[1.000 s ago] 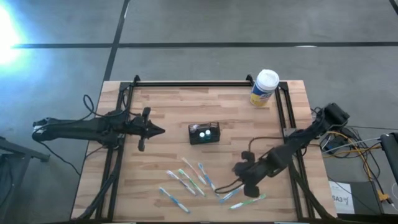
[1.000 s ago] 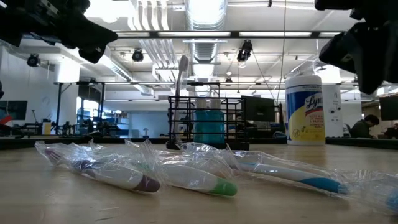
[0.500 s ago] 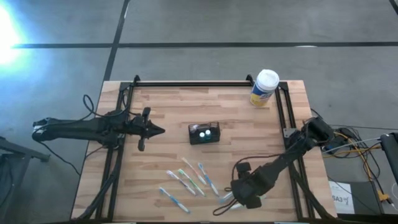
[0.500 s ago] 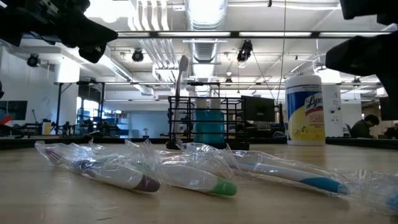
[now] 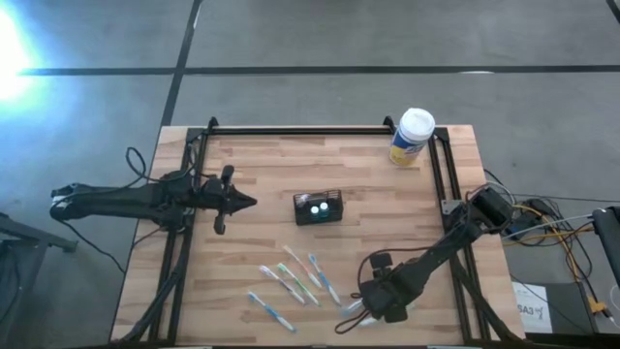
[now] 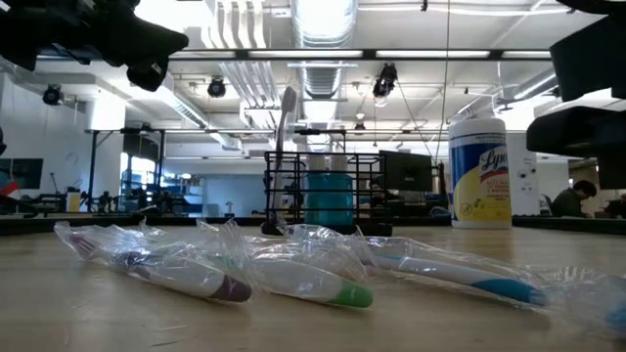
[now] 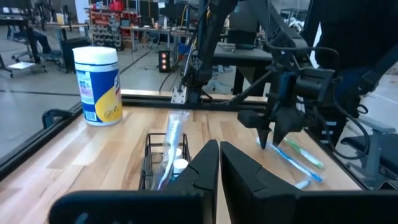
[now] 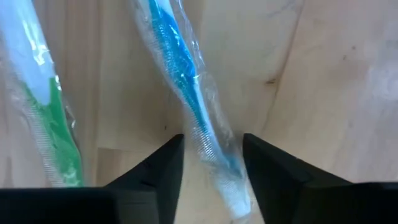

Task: Pick & Place toothbrushing station
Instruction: Put the right blue toothbrush into the black wire organizer

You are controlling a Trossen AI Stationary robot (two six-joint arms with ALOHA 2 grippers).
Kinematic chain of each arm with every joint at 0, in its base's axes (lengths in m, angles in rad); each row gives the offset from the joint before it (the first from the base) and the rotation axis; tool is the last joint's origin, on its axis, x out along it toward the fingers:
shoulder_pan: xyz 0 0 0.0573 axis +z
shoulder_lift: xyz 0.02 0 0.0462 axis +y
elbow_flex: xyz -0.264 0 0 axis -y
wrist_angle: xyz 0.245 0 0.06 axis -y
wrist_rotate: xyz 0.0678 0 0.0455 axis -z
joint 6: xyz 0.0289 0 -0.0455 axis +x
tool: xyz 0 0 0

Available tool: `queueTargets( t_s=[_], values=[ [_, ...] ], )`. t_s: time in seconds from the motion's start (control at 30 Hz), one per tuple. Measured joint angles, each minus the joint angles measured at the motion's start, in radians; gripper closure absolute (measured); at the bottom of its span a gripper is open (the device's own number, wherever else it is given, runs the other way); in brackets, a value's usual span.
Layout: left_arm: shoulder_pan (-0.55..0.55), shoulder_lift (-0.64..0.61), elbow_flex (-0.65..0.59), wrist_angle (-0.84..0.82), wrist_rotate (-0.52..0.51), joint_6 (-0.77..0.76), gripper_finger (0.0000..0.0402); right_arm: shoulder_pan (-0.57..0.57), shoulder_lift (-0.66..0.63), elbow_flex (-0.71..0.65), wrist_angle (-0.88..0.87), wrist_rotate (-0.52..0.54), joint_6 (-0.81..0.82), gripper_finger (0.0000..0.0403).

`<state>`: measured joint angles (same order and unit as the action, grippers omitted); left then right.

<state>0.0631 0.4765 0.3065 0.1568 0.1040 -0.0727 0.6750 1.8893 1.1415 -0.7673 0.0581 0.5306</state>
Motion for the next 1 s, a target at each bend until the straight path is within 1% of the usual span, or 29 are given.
queueTargets(
  t_s=[0.2,0.3,0.33,0.43,0.63,0.83,1.0],
  values=[
    [0.0,0.021,0.0,0.012,0.0,-0.001,0.0381,0.001,-0.001,0.008,0.003,0.011,-0.01,0.0337],
    [0.0,0.037,0.0,0.029,0.0,-0.005,0.0381,0.001,-0.002,0.021,-0.029,0.062,-0.014,0.038],
    [0.0,0.043,0.0,0.036,0.0,-0.005,0.0381,-0.001,-0.002,0.027,-0.045,0.084,-0.015,0.0385],
    [0.0,0.065,0.0,0.06,0.0,-0.005,0.0383,-0.005,0.0,0.06,-0.111,0.151,-0.013,0.0385],
    [0.0,0.107,0.0,0.081,0.0,-0.016,0.038,0.0,-0.002,0.149,-0.275,0.244,-0.011,0.0388],
    [0.0,0.133,0.004,0.129,0.002,-0.065,0.0374,-0.002,-0.003,0.272,-0.449,0.443,-0.014,0.0388],
    [-0.003,0.175,0.042,0.146,0.022,-0.135,0.0338,-0.001,-0.003,0.371,-0.555,0.638,-0.067,0.0389]
  ],
)
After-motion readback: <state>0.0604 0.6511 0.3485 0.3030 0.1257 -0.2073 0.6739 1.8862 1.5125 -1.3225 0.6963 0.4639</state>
